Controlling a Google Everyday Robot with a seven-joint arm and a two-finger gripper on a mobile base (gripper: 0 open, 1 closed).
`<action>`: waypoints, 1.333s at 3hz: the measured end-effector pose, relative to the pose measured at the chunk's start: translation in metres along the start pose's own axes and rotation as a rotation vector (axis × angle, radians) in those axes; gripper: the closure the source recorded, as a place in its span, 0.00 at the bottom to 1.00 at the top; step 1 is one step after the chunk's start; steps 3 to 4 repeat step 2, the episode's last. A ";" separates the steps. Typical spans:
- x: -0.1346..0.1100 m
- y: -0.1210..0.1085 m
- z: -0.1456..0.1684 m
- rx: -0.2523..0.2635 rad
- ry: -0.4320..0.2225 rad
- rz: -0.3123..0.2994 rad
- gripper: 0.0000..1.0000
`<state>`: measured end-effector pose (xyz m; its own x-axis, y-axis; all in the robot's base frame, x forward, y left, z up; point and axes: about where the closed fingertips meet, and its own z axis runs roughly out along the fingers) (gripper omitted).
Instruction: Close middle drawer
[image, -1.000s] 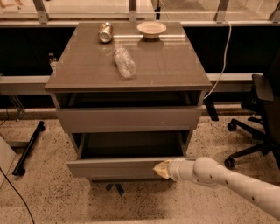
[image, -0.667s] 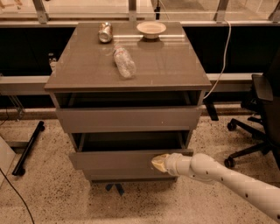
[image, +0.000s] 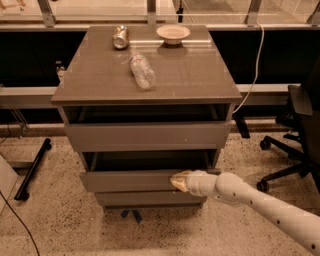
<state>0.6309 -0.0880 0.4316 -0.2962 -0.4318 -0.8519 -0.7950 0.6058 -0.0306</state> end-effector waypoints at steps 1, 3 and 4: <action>-0.002 0.001 0.002 -0.002 -0.004 -0.002 0.04; -0.002 0.002 0.003 -0.004 -0.004 -0.002 0.00; -0.002 0.002 0.003 -0.004 -0.004 -0.002 0.00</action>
Offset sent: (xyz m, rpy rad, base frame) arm 0.0010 0.0024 0.0006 0.0027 -0.0028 0.0025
